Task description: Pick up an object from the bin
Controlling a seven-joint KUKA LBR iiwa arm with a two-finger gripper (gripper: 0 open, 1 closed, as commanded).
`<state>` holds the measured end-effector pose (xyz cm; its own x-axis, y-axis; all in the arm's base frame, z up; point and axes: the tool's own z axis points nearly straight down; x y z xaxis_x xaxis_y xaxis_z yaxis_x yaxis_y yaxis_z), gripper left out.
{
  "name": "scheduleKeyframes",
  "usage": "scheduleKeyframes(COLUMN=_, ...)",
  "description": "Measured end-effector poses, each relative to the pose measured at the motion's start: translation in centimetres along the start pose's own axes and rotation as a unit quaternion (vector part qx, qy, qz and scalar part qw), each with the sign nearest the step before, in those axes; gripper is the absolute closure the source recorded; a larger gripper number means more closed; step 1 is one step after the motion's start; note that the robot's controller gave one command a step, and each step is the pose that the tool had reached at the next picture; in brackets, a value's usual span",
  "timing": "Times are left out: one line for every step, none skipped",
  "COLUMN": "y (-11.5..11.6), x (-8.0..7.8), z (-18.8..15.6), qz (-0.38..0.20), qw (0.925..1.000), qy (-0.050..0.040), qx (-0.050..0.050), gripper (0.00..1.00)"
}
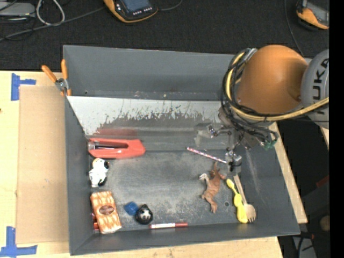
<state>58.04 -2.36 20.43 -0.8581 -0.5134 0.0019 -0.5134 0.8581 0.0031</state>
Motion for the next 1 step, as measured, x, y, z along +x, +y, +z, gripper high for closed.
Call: scheduleKeyframes(y=-1.38, x=0.57, z=2.84, qz=-0.002, qw=1.0, qy=-0.0034, qx=0.002, gripper=0.0)
